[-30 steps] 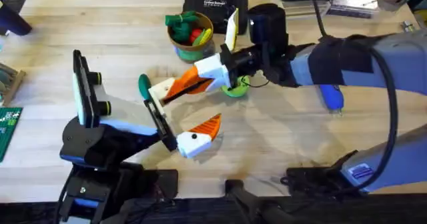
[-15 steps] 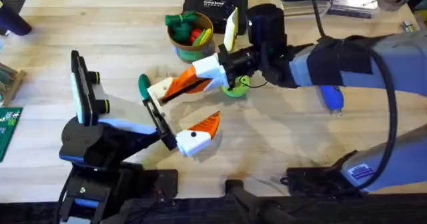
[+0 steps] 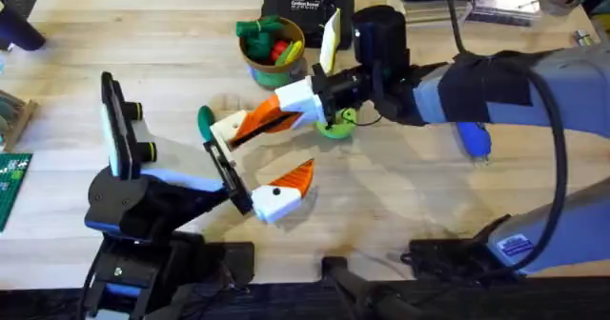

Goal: Pick up the gripper from the table and insert it into the empty holder that is missing its gripper. Then pick up a screw, insert it into the mounting hole, and use the screwdriver to tighten it. Finally, clean up the table by picking up the vegetable and placing it into the bucket.

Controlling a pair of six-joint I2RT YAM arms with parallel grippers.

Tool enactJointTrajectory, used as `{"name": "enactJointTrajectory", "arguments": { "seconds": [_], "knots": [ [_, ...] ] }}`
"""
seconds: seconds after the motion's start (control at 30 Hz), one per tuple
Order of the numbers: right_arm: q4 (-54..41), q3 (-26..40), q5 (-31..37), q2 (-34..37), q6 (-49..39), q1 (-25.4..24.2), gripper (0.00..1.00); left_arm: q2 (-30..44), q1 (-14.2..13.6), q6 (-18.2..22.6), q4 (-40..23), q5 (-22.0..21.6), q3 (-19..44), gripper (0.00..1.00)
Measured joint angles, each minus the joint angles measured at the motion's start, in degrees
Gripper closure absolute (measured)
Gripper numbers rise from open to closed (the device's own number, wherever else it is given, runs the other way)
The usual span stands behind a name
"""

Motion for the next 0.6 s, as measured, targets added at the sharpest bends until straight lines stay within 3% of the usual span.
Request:
{"name": "enactJointTrajectory", "arguments": {
  "seconds": [0.6],
  "knots": [
    [1.3, 0.0, 1.3, 0.0, 0.5, 0.2, 0.989, 0.0, 0.0, -0.2, 0.0, -0.8, 0.0, 0.015]
  ]
}}
